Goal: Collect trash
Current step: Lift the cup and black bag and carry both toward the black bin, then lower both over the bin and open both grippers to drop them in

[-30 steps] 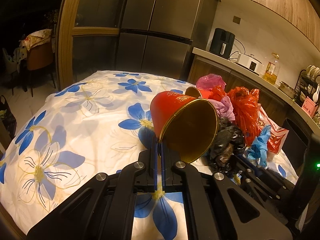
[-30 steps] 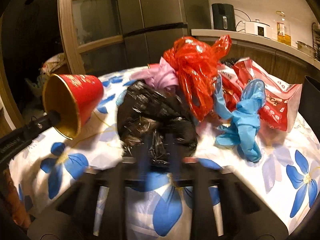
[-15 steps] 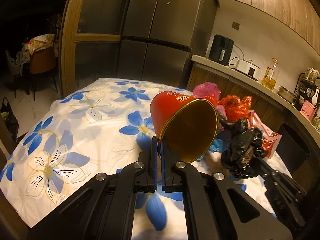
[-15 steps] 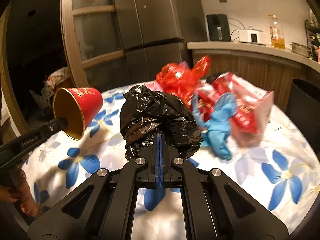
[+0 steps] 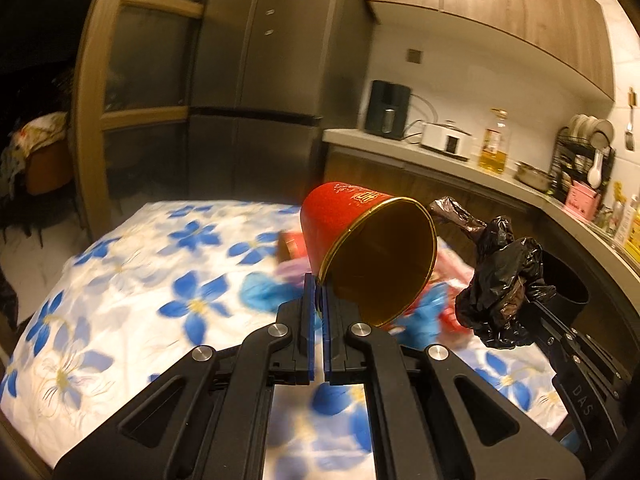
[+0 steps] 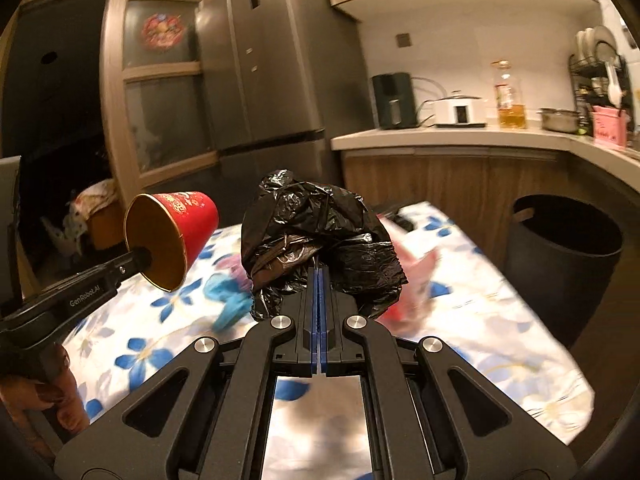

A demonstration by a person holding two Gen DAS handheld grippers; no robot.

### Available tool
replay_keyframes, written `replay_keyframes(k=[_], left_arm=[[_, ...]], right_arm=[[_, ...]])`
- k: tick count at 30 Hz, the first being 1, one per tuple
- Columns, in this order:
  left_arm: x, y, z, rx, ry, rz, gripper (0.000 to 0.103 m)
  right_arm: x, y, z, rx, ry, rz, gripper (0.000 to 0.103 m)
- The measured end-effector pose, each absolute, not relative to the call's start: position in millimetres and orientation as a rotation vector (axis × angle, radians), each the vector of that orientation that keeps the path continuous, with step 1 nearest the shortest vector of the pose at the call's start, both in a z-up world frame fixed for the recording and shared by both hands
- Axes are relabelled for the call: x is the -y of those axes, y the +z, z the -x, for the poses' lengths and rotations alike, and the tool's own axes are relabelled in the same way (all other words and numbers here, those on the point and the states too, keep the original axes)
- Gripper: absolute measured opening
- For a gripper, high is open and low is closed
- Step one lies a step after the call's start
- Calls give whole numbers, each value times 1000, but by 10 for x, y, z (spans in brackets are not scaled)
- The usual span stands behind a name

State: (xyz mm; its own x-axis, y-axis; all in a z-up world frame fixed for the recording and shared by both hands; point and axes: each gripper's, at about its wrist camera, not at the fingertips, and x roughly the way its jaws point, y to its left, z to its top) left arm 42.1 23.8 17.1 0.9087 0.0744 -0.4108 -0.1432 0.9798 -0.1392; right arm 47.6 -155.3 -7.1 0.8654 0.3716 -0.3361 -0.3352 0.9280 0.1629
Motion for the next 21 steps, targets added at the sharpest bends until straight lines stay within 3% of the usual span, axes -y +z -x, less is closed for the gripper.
replay_keyframes(k=[21], left_arm=[[1799, 420, -1541, -369, -278, 23, 2]], right_arm=[[3310, 161, -1027, -280, -71, -162, 1]])
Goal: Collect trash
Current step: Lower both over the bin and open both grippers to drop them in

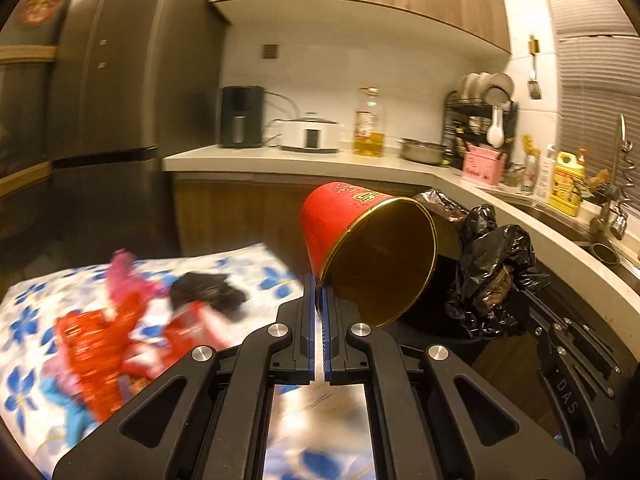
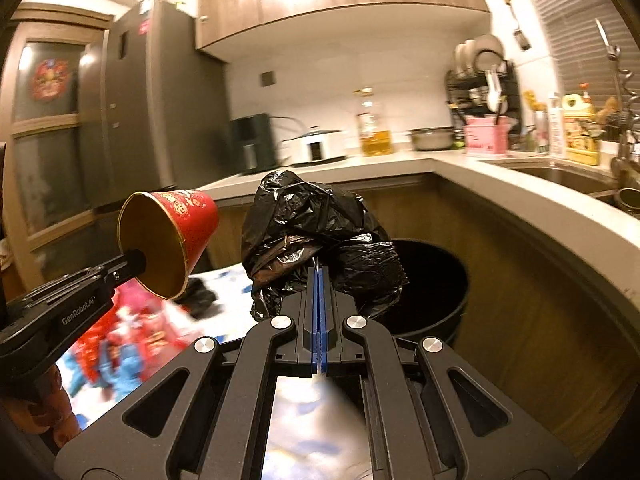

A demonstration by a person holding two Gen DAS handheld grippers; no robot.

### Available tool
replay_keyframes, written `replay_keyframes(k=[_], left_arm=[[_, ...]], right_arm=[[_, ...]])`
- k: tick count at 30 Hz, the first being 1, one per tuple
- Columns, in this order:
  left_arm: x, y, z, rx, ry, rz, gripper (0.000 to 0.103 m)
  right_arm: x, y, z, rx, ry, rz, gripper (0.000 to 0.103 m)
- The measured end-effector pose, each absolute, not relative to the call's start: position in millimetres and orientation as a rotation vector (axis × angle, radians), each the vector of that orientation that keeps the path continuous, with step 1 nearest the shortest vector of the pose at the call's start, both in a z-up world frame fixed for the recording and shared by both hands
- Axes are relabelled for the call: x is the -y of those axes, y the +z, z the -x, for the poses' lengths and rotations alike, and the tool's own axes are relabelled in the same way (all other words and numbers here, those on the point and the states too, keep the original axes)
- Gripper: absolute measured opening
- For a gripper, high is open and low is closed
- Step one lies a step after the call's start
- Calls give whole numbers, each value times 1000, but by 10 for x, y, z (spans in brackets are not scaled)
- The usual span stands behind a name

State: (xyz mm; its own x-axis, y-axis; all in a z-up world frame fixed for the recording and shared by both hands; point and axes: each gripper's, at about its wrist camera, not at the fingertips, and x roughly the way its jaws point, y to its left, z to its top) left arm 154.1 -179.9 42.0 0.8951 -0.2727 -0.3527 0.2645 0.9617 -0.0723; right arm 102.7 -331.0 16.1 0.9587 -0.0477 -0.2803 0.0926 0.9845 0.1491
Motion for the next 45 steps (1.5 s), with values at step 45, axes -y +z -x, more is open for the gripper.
replay_keyframes(k=[45], left_arm=[[2722, -69, -2301, -463, -414, 28, 34]], right_arm=[[4152, -158, -1743, -353, -196, -220, 23]])
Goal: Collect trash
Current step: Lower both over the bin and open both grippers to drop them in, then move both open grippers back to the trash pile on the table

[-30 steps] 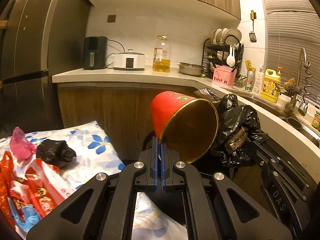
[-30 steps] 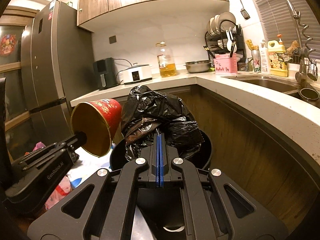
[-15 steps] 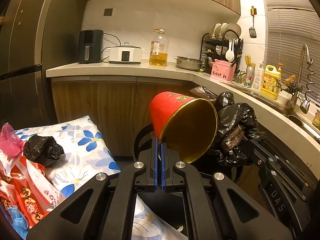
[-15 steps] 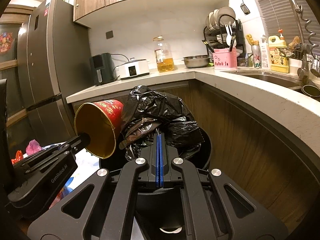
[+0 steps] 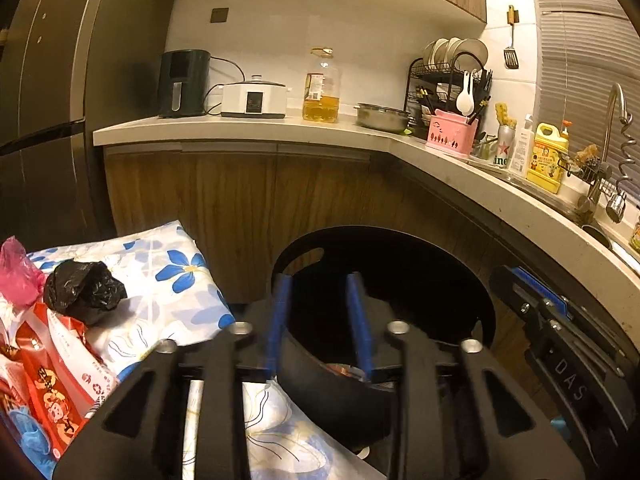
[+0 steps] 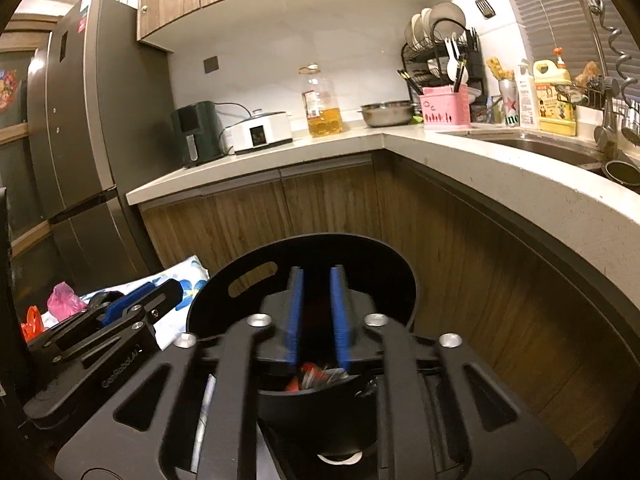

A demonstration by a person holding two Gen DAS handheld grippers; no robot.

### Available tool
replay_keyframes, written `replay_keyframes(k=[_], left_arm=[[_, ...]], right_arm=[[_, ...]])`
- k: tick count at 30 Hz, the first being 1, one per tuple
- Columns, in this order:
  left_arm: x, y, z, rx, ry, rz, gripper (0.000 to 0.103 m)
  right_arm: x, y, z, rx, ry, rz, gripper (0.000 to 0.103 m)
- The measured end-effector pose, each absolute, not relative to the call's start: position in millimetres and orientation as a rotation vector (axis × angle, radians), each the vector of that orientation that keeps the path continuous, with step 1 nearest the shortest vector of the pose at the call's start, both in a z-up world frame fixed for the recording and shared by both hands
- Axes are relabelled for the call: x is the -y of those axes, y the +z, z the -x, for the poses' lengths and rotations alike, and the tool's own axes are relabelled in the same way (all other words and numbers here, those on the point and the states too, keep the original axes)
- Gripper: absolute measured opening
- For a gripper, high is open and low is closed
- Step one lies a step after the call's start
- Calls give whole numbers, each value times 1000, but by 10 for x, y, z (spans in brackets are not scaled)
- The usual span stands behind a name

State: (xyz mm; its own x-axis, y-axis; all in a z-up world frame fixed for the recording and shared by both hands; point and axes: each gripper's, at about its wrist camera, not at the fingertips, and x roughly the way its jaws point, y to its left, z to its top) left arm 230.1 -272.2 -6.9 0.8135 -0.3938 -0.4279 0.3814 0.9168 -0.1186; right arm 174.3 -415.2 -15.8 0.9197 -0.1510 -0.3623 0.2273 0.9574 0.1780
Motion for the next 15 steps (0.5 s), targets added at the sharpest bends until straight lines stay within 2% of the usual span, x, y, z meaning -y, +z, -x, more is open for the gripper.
replay_keyframes(k=[1, 4, 9, 15], left_arm=[[2705, -66, -2297, -463, -409, 28, 35], [2664, -52, -2273, -455, -393, 32, 48], [2546, -35, -2202, -448, -358, 38, 65], [2406, -9, -2098, -448, -316, 46, 74]], right_arm=[[4152, -166, -1736, -356, -197, -221, 27], [4138, -187, -1720, -366, -204, -223, 40], [4084, -204, -1666, -378, -208, -207, 54], [4010, -191, -1557, -381, -210, -194, 68]])
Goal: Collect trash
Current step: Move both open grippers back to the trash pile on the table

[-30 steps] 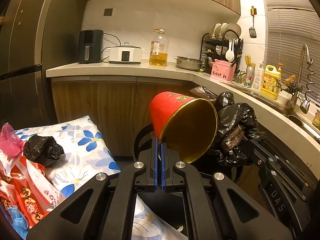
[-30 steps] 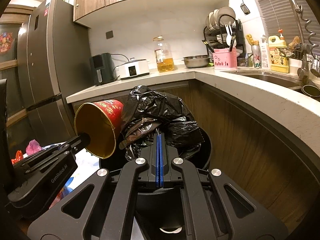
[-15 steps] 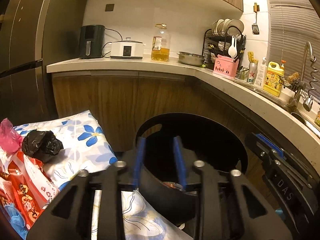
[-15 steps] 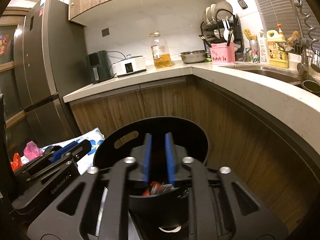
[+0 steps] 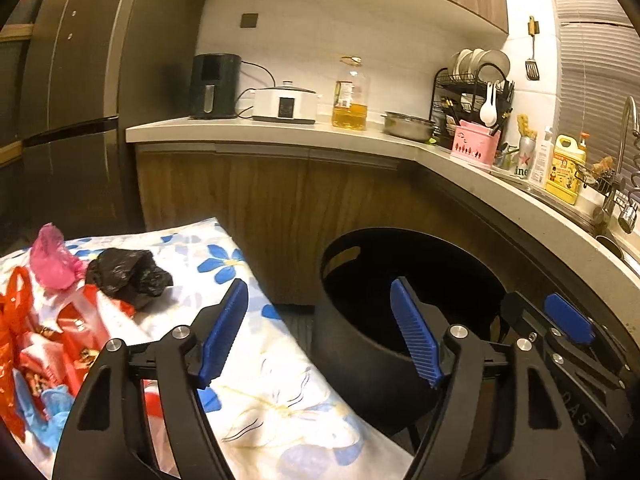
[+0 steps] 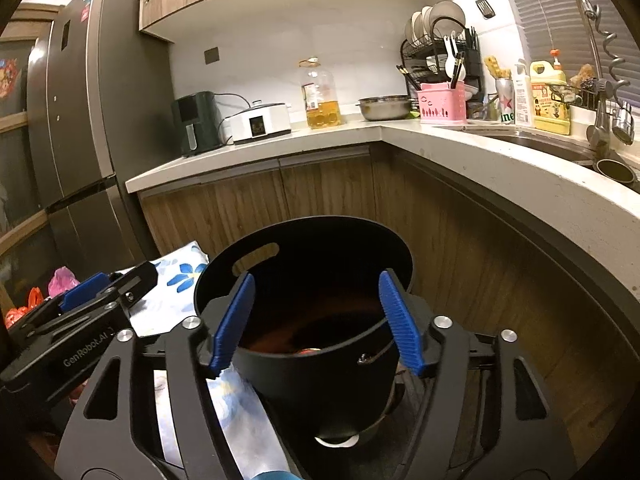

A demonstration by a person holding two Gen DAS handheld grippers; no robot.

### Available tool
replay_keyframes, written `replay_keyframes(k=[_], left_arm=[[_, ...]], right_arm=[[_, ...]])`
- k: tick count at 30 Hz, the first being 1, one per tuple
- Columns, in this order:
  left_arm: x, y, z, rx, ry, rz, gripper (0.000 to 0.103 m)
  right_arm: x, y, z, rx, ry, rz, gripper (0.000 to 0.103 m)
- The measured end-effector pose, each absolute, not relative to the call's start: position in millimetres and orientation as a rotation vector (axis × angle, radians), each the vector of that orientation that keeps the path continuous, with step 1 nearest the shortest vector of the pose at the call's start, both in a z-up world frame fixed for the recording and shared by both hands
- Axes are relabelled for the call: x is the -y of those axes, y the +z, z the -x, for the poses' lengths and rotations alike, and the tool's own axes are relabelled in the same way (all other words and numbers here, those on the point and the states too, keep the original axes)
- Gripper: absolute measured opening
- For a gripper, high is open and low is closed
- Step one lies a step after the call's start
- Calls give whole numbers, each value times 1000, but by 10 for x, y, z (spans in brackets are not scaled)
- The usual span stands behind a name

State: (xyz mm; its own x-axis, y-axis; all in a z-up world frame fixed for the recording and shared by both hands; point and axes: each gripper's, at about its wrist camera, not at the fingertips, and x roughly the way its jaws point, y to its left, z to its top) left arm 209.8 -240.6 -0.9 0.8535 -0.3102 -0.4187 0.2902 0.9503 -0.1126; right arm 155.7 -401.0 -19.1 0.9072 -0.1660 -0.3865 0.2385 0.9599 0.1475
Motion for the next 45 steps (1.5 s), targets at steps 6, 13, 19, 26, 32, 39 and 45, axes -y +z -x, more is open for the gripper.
replay_keyframes(k=[6, 13, 19, 26, 32, 39, 45], left_arm=[[2198, 20, -1915, -432, -271, 64, 86], [1902, 37, -1631, -412, -205, 60, 90], [1539, 26, -1387, -393, -121, 63, 97], [1056, -15, -1168, -381, -7, 72, 97], [550, -77, -1017, -382, 103, 115, 97], [205, -151, -890, -389, 169, 135, 97], [45, -197, -853, -389, 193, 138, 97]], right_arm=[[3880, -115, -1372, -353, -219, -159, 79], [3635, -65, -1159, -338, -189, -135, 88], [3434, -41, -1013, -327, -146, -138, 90], [3100, -105, -933, -340, -77, -139, 90], [2742, -197, -933, -361, -15, -125, 90], [2328, -307, -1030, -390, 49, -100, 90], [2100, -406, -1210, -410, 74, -99, 90]])
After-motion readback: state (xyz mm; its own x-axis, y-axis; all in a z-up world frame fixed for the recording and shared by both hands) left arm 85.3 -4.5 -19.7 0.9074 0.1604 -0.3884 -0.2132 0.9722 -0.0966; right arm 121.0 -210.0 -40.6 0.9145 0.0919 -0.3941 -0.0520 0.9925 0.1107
